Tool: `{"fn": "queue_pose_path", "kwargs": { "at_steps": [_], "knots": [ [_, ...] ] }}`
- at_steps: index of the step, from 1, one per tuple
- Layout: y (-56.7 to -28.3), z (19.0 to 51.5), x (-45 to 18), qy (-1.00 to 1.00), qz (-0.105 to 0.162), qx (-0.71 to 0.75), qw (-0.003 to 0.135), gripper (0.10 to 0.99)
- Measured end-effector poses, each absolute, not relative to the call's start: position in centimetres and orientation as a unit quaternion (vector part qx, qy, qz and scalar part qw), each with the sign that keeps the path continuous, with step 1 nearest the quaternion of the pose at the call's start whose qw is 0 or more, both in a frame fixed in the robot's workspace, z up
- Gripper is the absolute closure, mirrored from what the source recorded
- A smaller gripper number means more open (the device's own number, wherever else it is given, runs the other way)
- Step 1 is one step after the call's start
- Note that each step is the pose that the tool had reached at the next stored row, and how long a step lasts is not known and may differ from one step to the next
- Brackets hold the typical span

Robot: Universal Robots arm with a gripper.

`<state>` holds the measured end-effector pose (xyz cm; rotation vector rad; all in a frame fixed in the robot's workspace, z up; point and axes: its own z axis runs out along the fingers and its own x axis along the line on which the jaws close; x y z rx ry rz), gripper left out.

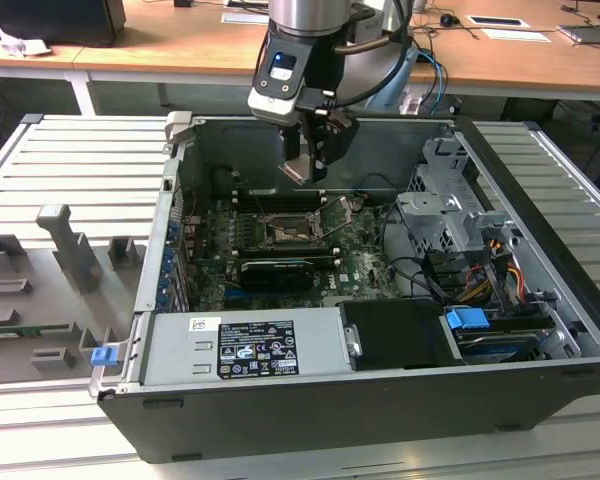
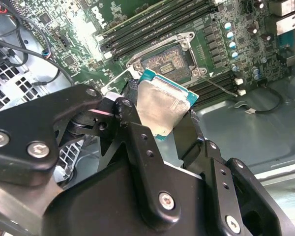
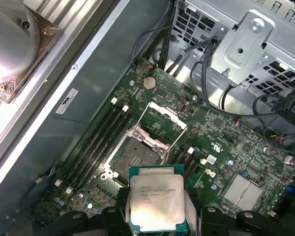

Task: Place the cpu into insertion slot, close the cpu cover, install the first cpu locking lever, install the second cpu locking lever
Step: 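Place the cpu into insertion slot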

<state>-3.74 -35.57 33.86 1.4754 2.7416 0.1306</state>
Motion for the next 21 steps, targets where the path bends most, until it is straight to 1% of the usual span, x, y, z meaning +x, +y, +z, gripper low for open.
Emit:
{"fn": "queue_pose_path", "kwargs": {
  "at_steps": [21],
  "knots": [
    [-35.57,33.59,-3.74,0.865,0.042,0.499,0.014,0.557]
  ]
}}
